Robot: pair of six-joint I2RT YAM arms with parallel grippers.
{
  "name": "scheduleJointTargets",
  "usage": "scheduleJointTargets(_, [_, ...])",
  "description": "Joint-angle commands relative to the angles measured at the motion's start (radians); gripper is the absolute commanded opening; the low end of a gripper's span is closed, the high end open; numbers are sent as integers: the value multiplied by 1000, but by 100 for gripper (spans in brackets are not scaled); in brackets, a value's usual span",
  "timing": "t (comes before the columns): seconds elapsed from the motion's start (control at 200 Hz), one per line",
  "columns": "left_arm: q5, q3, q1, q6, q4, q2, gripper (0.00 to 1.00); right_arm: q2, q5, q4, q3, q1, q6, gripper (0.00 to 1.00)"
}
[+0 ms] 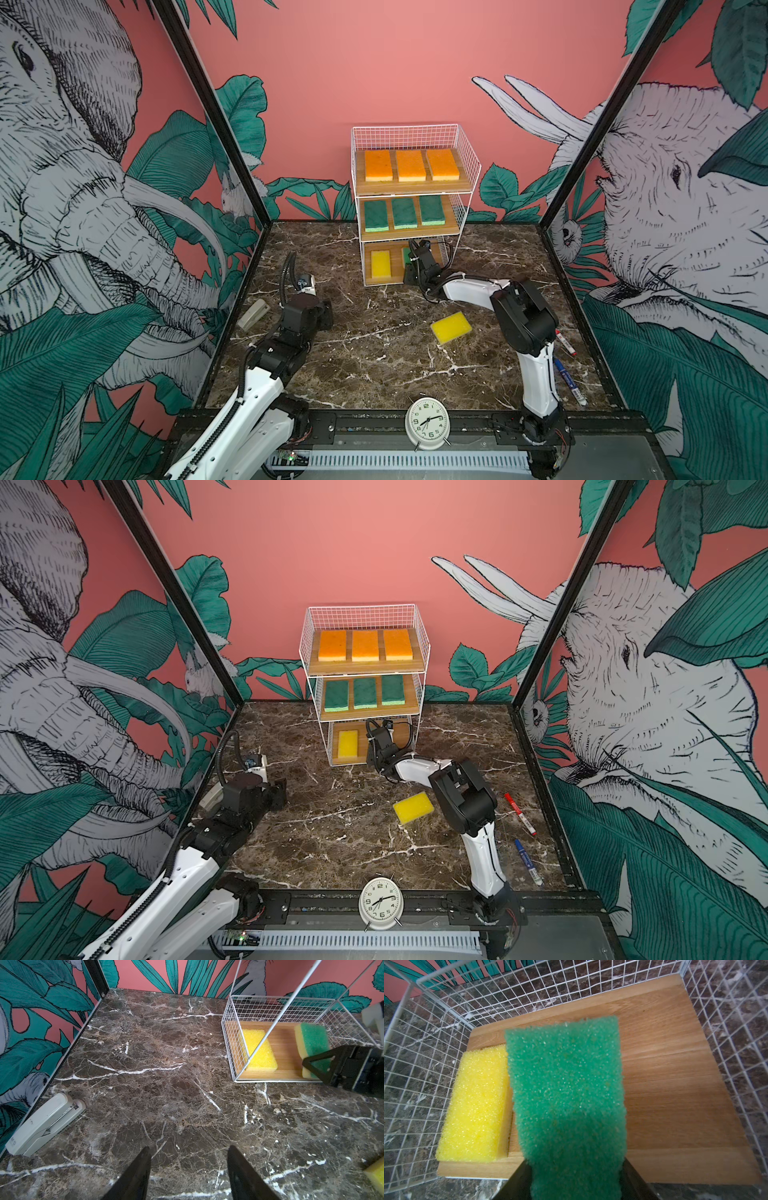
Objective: Place and organize the cleaning sponges onto the shelf
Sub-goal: 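Lower the green sponge beside the yellow sponge and open the right gripper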
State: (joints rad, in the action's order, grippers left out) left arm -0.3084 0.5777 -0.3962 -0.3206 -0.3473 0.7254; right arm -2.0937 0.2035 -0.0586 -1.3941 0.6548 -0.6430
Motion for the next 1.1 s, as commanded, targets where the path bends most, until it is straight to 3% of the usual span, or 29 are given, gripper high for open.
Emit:
scheduleJointTargets(0.0, [-14, -19, 5, 5, 31, -3, 59, -23, 32, -62, -32, 9, -7, 58])
scheduleJointTargets(0.515, [-26, -29, 5, 11, 39, -3, 60, -109, 35, -27, -135, 9, -29, 60])
scheduleJointTargets(1.095, [-47, -20, 5, 3, 17, 5, 60, -137, 36, 11, -162, 10, -43, 74])
